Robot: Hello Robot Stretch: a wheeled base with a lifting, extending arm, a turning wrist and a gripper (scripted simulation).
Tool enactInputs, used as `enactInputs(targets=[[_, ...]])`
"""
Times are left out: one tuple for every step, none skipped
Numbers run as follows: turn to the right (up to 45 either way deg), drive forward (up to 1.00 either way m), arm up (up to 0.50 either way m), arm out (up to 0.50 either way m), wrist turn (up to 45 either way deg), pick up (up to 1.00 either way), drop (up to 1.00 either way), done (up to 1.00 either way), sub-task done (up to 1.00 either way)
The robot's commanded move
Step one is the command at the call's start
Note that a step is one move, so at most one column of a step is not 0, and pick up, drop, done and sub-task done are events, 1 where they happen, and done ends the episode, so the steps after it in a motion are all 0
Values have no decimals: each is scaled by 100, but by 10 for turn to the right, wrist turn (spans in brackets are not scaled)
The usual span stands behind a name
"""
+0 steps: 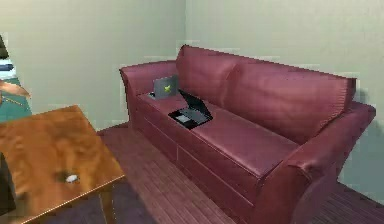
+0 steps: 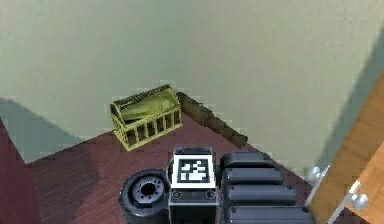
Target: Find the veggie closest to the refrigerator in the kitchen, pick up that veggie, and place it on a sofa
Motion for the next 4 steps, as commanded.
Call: enactInputs(targets=[[0, 85, 0, 0, 0, 0, 0, 0, 0], [-390, 0, 0, 0, 0, 0, 0, 0, 0], [-30, 0, 0, 0, 0, 0, 0, 0, 0], [0, 65, 0, 0, 0, 0, 0, 0, 0]])
